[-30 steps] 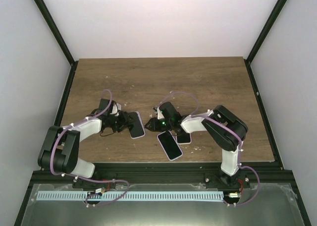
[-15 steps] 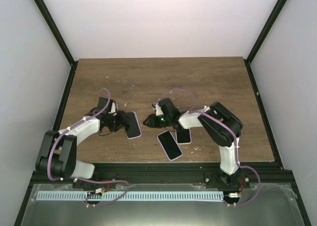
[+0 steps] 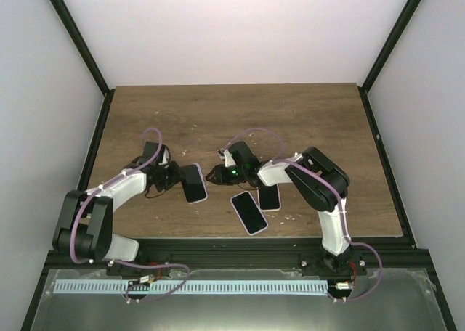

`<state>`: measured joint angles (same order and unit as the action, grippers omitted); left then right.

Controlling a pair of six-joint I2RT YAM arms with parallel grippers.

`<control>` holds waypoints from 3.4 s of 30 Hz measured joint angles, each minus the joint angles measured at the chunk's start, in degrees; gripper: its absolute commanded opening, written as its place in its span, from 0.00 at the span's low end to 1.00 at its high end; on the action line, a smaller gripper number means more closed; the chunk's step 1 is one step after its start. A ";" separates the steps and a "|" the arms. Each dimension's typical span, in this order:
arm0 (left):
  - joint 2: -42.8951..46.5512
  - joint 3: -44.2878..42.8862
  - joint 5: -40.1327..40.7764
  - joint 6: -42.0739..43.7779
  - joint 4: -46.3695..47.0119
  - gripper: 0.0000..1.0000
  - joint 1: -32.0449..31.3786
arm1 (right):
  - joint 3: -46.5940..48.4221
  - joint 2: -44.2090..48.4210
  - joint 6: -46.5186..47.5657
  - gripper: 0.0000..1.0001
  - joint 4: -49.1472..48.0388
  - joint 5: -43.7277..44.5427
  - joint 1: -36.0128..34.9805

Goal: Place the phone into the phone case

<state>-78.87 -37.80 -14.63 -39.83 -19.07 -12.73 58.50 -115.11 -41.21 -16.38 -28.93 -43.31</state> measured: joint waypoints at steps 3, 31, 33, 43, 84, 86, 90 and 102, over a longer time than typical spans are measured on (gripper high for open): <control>-3.10 0.15 -1.14 0.42 1.95 0.32 0.00 | 1.25 -1.11 -0.22 0.28 -0.02 -0.24 -0.04; -9.66 -0.37 -8.04 4.94 10.64 0.48 0.94 | 8.31 -7.76 -0.17 0.22 -2.54 -4.57 0.48; -9.42 -0.59 -6.99 5.18 9.94 0.41 0.55 | 8.31 -7.76 -0.11 0.22 -2.56 -4.31 0.37; -8.35 -2.08 -3.37 5.53 6.43 0.47 0.37 | 8.31 -7.76 0.24 0.22 -2.60 -3.54 0.17; -3.63 -0.17 -4.57 2.45 5.68 0.33 0.31 | 6.67 -3.74 -0.55 0.38 1.16 -3.50 0.09; -3.58 0.42 -5.09 2.43 5.86 0.30 0.33 | 5.75 -2.91 -1.01 0.38 1.57 -2.99 0.04; -4.07 1.66 -6.51 2.49 6.14 0.24 0.39 | 4.74 -2.58 -1.60 0.38 2.73 -2.23 -0.31; -5.07 4.28 -10.49 3.74 9.73 0.12 3.58 | 5.60 -3.15 -4.70 0.38 2.29 -1.90 -2.73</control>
<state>-83.94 -33.52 -25.12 -36.10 -9.34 -9.15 64.10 -118.26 -45.91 -14.09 -30.83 -46.04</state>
